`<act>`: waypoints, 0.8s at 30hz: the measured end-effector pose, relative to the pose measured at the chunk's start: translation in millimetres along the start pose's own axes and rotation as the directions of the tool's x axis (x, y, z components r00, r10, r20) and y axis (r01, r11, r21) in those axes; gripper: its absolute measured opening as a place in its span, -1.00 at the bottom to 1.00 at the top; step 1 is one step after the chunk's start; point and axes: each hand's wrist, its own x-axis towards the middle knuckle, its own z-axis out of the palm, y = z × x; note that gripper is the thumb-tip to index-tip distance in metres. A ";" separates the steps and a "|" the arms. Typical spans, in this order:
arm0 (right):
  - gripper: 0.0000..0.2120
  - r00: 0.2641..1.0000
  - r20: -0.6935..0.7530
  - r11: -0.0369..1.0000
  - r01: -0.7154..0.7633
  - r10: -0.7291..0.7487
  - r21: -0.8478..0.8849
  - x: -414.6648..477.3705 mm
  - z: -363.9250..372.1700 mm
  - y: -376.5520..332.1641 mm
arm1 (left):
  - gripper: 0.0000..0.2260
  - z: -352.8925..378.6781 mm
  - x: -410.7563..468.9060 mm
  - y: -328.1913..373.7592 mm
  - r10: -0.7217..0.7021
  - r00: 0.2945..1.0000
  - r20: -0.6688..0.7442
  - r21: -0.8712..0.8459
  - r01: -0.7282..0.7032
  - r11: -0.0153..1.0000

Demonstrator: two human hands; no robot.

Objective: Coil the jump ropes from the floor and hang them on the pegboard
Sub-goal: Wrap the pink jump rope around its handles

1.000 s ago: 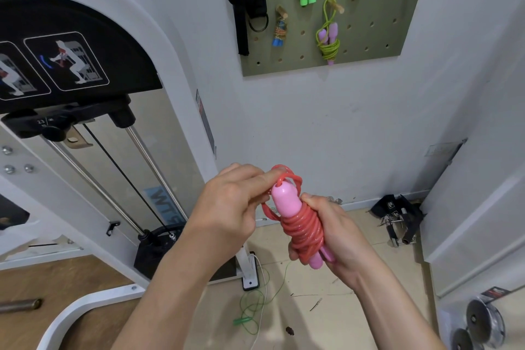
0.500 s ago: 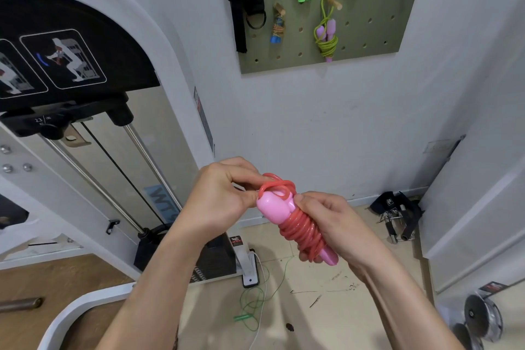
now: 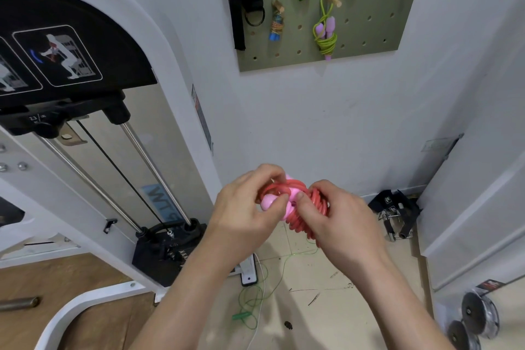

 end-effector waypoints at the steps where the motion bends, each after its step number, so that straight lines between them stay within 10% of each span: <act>1: -0.65 1.000 -0.007 1.000 -0.004 0.004 -0.021 -0.3 0.4 0.0 | -0.86 2.0 -0.5 -0.9 0.058 0.998 -0.012 0.090 -0.056 0.994; 15: -0.67 0.997 -0.035 0.983 -0.068 0.063 -0.171 4.3 17.7 9.9 | -0.90 14.8 4.4 -24.8 0.260 0.947 0.190 0.567 -0.322 0.759; 24: -0.67 0.998 0.058 0.962 -0.002 0.019 -0.272 4.6 34.1 5.4 | -0.82 16.9 11.7 -0.7 -0.054 0.977 0.207 0.809 -0.140 0.571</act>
